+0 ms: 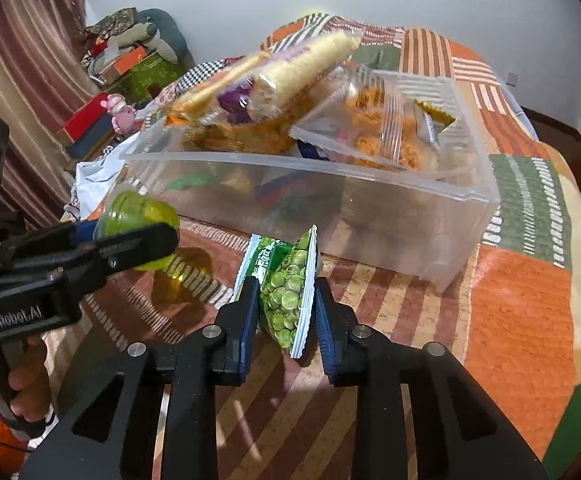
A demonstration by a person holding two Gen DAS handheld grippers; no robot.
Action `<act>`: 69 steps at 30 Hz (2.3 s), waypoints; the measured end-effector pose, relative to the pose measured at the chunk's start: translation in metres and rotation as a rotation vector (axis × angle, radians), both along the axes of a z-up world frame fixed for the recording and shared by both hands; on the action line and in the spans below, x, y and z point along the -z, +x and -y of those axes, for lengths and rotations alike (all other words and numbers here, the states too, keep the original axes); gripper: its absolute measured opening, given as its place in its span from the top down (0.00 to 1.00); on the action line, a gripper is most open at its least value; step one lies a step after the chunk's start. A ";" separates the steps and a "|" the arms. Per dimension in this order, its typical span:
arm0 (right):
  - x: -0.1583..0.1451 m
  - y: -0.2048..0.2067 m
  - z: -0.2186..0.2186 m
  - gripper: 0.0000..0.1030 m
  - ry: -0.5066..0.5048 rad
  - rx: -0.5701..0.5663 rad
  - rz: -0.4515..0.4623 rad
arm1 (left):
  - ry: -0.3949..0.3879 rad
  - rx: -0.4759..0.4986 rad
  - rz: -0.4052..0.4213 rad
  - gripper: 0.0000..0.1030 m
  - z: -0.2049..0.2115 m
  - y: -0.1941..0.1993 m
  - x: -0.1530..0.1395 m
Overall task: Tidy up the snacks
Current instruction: 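Grasp the green jelly cup with the left tool while the right grasps the green pea snack, then carry the jelly cup and pea snack over the box and release both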
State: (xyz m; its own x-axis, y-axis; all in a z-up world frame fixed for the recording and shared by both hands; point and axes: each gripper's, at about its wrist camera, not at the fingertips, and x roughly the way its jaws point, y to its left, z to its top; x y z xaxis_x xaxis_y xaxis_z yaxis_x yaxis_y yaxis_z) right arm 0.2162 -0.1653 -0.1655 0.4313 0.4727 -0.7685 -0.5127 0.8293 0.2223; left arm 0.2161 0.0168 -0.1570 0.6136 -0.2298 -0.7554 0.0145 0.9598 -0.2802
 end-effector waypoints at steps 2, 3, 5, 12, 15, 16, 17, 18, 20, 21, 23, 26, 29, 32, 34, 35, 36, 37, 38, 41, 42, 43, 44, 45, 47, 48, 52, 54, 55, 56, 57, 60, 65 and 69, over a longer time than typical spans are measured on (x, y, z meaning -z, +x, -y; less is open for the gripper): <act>-0.006 -0.004 0.003 0.79 0.000 0.005 0.021 | 0.001 -0.001 0.012 0.44 0.000 -0.002 -0.005; -0.009 -0.005 0.003 0.79 0.005 0.006 0.023 | 0.003 -0.002 0.020 0.44 0.000 -0.004 -0.010; -0.014 -0.008 0.007 0.79 0.013 0.010 0.038 | 0.008 -0.006 0.033 0.44 -0.001 -0.006 -0.015; -0.035 -0.019 0.016 0.79 0.037 0.035 0.102 | 0.011 -0.024 0.085 0.44 -0.004 -0.015 -0.039; -0.043 -0.024 0.022 0.79 0.042 0.044 0.135 | 0.020 -0.031 0.106 0.44 -0.005 -0.016 -0.049; -0.045 -0.024 0.022 0.79 0.046 0.047 0.142 | 0.024 -0.034 0.113 0.44 -0.006 -0.016 -0.052; -0.049 -0.024 0.023 0.79 0.050 0.050 0.148 | 0.026 -0.036 0.118 0.44 -0.008 -0.015 -0.054; -0.052 -0.023 0.024 0.79 0.056 0.055 0.157 | 0.029 -0.040 0.123 0.44 -0.010 -0.014 -0.057; -0.058 -0.023 0.026 0.80 0.067 0.061 0.171 | 0.032 -0.048 0.134 0.44 -0.013 -0.013 -0.061; -0.061 -0.023 0.027 0.80 0.073 0.063 0.180 | 0.033 -0.050 0.137 0.44 -0.014 -0.011 -0.062; -0.068 -0.021 0.030 0.80 0.081 0.069 0.200 | 0.036 -0.057 0.146 0.44 -0.018 -0.008 -0.065; -0.077 -0.017 0.031 0.80 0.096 0.082 0.230 | 0.045 -0.060 0.163 0.44 -0.022 -0.001 -0.070; -0.085 -0.007 0.032 0.79 0.109 0.099 0.252 | 0.055 -0.069 0.186 0.44 -0.026 0.008 -0.077; -0.088 0.004 0.032 0.80 0.113 0.117 0.270 | 0.068 -0.080 0.199 0.44 -0.030 0.019 -0.081; -0.090 0.012 0.032 0.80 0.114 0.128 0.274 | 0.075 -0.084 0.202 0.44 -0.033 0.028 -0.081; -0.090 0.017 0.032 0.80 0.116 0.137 0.276 | 0.079 -0.086 0.203 0.44 -0.033 0.031 -0.081; -0.089 0.022 0.032 0.79 0.117 0.145 0.275 | 0.082 -0.088 0.202 0.44 -0.035 0.035 -0.080; -0.089 0.025 0.032 0.79 0.118 0.151 0.274 | 0.081 -0.091 0.201 0.44 -0.036 0.040 -0.078; -0.088 0.029 0.032 0.79 0.120 0.159 0.275 | 0.080 -0.093 0.198 0.44 -0.037 0.044 -0.077; -0.086 0.039 0.029 0.79 0.110 0.183 0.281 | 0.081 -0.098 0.185 0.44 -0.040 0.057 -0.070; -0.086 0.041 0.029 0.79 0.108 0.187 0.283 | 0.078 -0.096 0.180 0.44 -0.041 0.062 -0.067; -0.084 0.043 0.029 0.79 0.103 0.195 0.286 | 0.075 -0.090 0.175 0.44 -0.042 0.067 -0.064; -0.084 0.046 0.028 0.79 0.099 0.200 0.288 | 0.075 -0.087 0.171 0.44 -0.043 0.070 -0.062; -0.082 0.049 0.028 0.79 0.097 0.204 0.285 | 0.077 -0.087 0.168 0.44 -0.044 0.074 -0.058; -0.079 0.056 0.028 0.79 0.094 0.215 0.279 | 0.086 -0.084 0.160 0.44 -0.045 0.082 -0.052; -0.077 0.059 0.028 0.79 0.090 0.220 0.274 | 0.088 -0.085 0.154 0.44 -0.046 0.085 -0.049; -0.068 0.072 0.027 0.79 0.089 0.231 0.236 | 0.076 -0.086 0.126 0.44 -0.050 0.100 -0.037; -0.064 0.078 0.025 0.79 0.094 0.233 0.218 | 0.070 -0.088 0.117 0.44 -0.051 0.106 -0.032; -0.063 0.080 0.025 0.79 0.102 0.235 0.210 | 0.075 -0.089 0.114 0.44 -0.052 0.109 -0.030; -0.062 0.083 0.024 0.79 0.109 0.236 0.202 | 0.080 -0.090 0.111 0.44 -0.052 0.112 -0.028; -0.062 0.085 0.022 0.79 0.110 0.237 0.198 | 0.081 -0.089 0.108 0.44 -0.052 0.113 -0.026; -0.058 0.089 0.018 0.79 0.103 0.239 0.188 | 0.072 -0.084 0.094 0.44 -0.052 0.118 -0.021; -0.047 0.094 0.011 0.79 0.070 0.213 0.153 | 0.068 -0.084 0.084 0.44 -0.055 0.120 -0.017; -0.043 0.094 0.011 0.75 0.062 0.205 0.123 | 0.038 -0.074 0.071 0.38 -0.058 0.120 -0.017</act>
State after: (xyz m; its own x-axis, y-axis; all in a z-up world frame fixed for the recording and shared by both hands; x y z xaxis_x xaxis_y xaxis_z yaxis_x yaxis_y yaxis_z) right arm 0.3104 -0.1767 -0.1221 0.6114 0.4106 -0.6765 -0.3618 0.9053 0.2225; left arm 0.3364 0.0747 -0.1398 0.6806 -0.1536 -0.7164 -0.0386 0.9689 -0.2444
